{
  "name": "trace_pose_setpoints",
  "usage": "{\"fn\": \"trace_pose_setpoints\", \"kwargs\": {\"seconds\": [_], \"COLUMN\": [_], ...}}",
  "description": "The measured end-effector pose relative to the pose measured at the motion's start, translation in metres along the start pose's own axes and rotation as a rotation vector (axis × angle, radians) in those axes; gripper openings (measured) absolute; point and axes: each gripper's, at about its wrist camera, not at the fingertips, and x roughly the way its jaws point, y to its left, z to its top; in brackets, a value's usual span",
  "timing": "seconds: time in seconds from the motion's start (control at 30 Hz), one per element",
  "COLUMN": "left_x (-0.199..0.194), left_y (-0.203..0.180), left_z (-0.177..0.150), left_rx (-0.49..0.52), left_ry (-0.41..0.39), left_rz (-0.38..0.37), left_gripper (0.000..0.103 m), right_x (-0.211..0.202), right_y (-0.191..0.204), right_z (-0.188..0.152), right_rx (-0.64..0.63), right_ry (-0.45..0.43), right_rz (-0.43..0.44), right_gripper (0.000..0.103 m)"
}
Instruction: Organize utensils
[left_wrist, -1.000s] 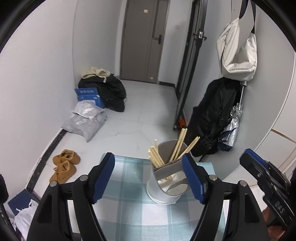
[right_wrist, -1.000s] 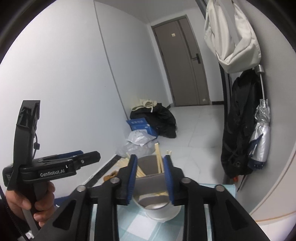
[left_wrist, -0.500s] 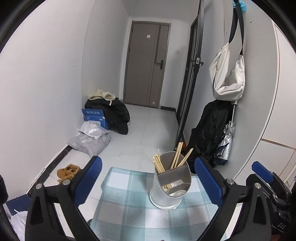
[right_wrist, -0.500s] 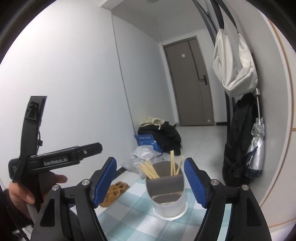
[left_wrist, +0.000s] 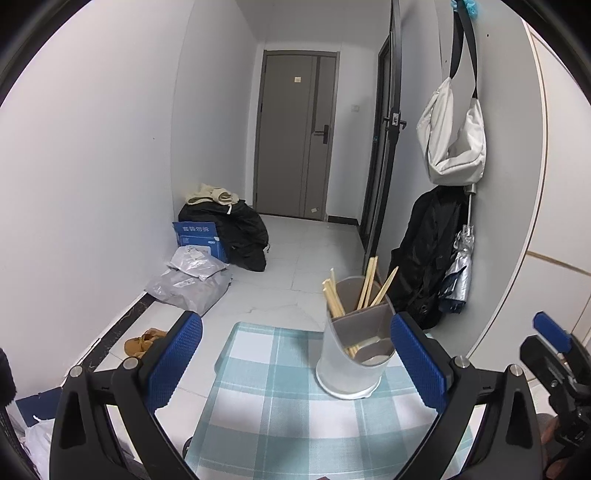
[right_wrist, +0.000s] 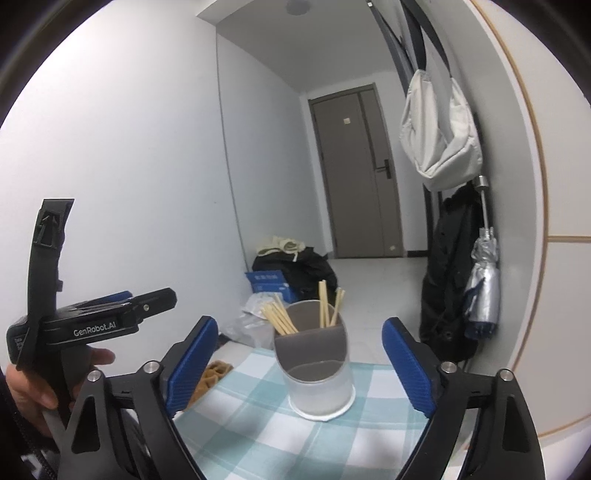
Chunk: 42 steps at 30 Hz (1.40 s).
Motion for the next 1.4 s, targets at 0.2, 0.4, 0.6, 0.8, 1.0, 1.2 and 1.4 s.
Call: {"fn": "trace_pose_setpoints", "kwargs": {"seconds": [0.2,0.4,0.6,0.8,1.0,1.2,1.4], "left_x": [0.003,0.004,0.015,0.023,0.029,0.032,0.034], "left_y": [0.005,0.001,0.001,0.002,0.006,0.009,0.009], "left_z": [-0.013,-0.028,-0.044,-0.054,-0.061,-0.065,-0.065], "left_rx": [-0.018,0.044,0.023,0.028,0.021,0.011,0.006], "left_ry": [0.004,0.003,0.019,0.028,0.04,0.059,0.062], "left_rz": [0.013,0.013,0.012,0.023,0.033,0.031,0.028], "left_gripper": [0.099,0.099,0.099,0.099,0.099,0.099,0.099], "right_x": [0.001,-0.001,0.001,0.005,0.01,0.012,0.014], "right_y": [0.002,0.001,-0.002,-0.002,-0.002,-0.005,-0.005], "right_z": [-0.019,-0.037,-0.055,-0.069,-0.075,-0.079,-0.079], "right_rx": [-0.026,-0.027,-0.014,-0.016,-0.007,0.002,0.004], "right_ry": [0.011,0.017,0.039,0.063,0.075,0.084,0.085], "right_rz": [-0.033,-0.072,-0.097,-0.114,-0.115,-0.123,-0.13], "right_gripper": [0.095,0.098,0.099,0.099,0.1,0.1,0.101]}}
